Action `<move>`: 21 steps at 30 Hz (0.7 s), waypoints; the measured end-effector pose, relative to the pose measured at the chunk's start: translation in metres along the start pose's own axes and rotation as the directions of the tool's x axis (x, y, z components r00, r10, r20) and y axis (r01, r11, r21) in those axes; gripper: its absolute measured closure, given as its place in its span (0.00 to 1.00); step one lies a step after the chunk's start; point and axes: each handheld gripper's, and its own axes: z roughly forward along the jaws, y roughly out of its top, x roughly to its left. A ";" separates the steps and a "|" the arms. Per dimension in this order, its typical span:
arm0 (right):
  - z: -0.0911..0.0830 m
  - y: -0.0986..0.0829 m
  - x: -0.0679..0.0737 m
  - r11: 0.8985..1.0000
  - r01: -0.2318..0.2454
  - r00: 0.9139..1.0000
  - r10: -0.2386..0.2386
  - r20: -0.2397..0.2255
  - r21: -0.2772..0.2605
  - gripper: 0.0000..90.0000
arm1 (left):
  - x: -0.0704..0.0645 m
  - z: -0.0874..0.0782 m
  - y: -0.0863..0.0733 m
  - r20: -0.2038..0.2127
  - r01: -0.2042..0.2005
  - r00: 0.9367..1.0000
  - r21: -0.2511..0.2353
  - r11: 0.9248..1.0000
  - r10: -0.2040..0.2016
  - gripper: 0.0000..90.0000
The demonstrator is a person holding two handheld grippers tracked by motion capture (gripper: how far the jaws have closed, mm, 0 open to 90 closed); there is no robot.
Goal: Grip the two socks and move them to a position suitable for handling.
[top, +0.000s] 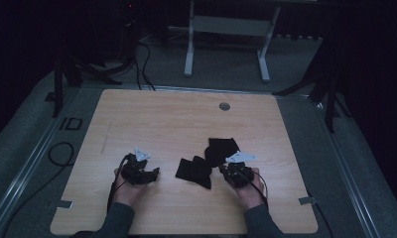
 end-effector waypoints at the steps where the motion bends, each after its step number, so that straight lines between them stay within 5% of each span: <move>1: 0.000 0.000 0.000 1.000 0.000 1.000 0.000 0.000 0.000 0.99 | 0.000 0.000 0.000 0.000 0.000 1.000 0.000 1.000 0.000 0.40; 8: 0.007 0.007 0.030 0.998 0.047 0.998 -0.049 -0.045 -0.037 1.00 | 0.000 0.000 0.000 0.001 -0.001 1.000 -0.001 1.000 0.001 0.40; 11: 0.015 0.009 0.039 0.998 0.030 0.998 -0.033 -0.060 -0.049 0.97 | 0.000 0.000 0.000 0.010 -0.012 1.000 -0.002 1.000 0.012 0.40; 13: 0.026 0.007 0.046 0.999 0.042 0.999 -0.043 -0.026 -0.021 0.97 | -0.002 0.001 0.001 0.015 -0.018 1.000 -0.002 1.000 0.018 0.39; 15: 0.035 0.002 0.048 0.999 0.036 0.999 -0.035 -0.031 0.021 0.97 | -0.004 0.001 0.001 0.020 -0.025 0.999 -0.001 1.000 0.025 0.38; 21: 0.037 -0.001 0.049 0.999 0.035 0.999 -0.035 -0.034 0.006 0.97 | -0.004 0.001 0.001 0.021 -0.024 0.999 0.000 1.000 0.024 0.38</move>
